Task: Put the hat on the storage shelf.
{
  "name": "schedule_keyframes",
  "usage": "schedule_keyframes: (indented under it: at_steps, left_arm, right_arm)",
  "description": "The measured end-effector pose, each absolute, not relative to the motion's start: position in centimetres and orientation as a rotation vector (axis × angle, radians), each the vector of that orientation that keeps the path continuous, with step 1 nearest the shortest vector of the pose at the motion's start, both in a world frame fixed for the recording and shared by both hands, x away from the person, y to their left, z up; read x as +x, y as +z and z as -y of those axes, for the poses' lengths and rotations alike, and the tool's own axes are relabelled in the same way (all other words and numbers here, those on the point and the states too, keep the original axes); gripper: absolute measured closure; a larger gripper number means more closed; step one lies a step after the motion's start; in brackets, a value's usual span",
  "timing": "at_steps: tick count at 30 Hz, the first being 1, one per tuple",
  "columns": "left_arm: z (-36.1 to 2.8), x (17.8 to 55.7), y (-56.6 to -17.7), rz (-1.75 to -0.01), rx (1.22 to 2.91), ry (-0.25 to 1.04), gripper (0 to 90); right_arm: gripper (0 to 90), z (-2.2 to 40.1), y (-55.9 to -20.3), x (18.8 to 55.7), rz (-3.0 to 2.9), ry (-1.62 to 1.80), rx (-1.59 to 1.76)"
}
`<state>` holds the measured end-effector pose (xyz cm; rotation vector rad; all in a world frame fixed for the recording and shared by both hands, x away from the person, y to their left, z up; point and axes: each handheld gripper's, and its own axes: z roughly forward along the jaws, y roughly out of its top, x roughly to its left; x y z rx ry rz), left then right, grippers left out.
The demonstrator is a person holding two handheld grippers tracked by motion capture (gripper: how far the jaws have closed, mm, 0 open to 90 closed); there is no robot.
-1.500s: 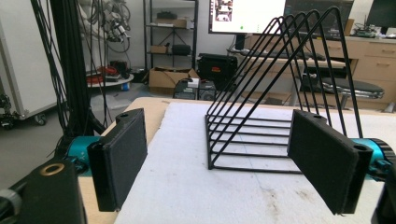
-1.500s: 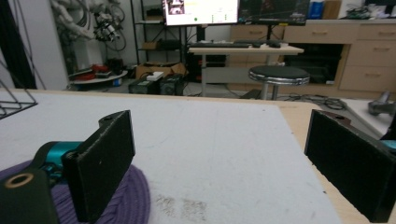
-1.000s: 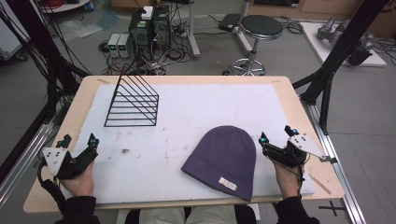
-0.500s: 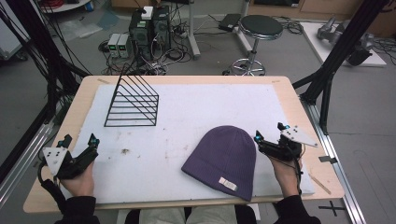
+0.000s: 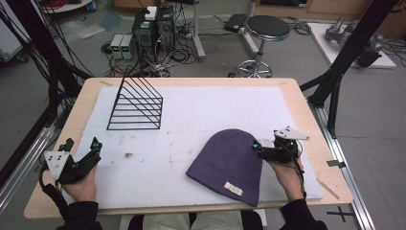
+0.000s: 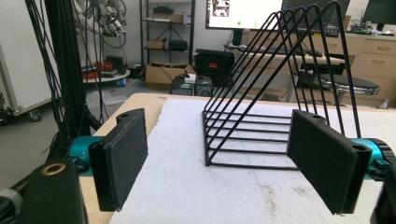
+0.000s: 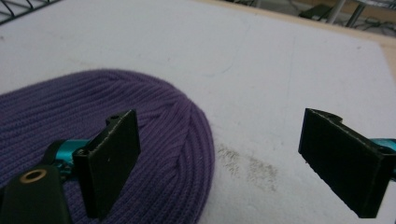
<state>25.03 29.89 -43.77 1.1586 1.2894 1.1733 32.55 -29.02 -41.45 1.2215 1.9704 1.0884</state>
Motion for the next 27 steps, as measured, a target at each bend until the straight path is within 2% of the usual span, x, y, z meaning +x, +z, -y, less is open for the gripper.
schedule_keyframes:
  at_steps: [27]
  left_arm:
    - [-29.9, 25.0, -43.7, -1.296, 1.146, 1.185, 21.5]
  right_arm:
    - [11.9, 26.3, -43.7, 35.4, -2.194, 0.861, 1.395]
